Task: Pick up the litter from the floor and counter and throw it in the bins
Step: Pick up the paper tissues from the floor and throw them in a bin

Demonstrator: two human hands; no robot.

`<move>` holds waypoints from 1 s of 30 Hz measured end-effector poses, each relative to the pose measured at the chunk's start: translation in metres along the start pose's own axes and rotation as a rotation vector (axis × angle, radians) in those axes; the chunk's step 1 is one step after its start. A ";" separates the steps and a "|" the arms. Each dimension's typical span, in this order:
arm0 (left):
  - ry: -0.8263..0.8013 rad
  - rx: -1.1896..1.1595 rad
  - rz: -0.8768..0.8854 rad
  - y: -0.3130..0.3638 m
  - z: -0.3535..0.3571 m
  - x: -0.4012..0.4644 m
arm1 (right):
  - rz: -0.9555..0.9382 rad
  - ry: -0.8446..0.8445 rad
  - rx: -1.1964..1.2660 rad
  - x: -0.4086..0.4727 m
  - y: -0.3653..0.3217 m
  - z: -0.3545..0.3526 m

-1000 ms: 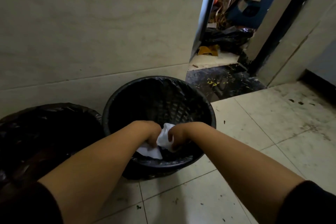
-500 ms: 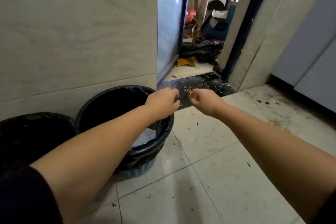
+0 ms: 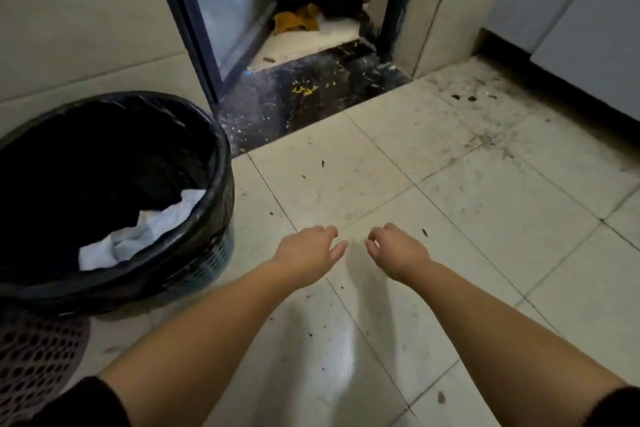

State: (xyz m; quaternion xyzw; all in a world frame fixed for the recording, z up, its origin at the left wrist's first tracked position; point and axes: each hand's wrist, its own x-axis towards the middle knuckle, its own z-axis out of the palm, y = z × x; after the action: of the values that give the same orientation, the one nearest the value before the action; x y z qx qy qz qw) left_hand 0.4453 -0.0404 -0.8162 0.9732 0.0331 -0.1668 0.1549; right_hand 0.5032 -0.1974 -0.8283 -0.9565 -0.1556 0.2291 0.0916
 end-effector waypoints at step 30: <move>-0.470 -0.220 -0.141 0.115 -0.396 -0.343 | 0.169 -0.419 0.058 -0.363 -0.183 -0.371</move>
State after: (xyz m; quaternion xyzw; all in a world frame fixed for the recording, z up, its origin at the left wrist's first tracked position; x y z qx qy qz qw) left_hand 0.2598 -0.0301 -0.3124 0.8804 0.0821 -0.3938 0.2510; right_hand 0.3223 -0.1887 -0.3082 -0.8946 -0.0840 0.4341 0.0649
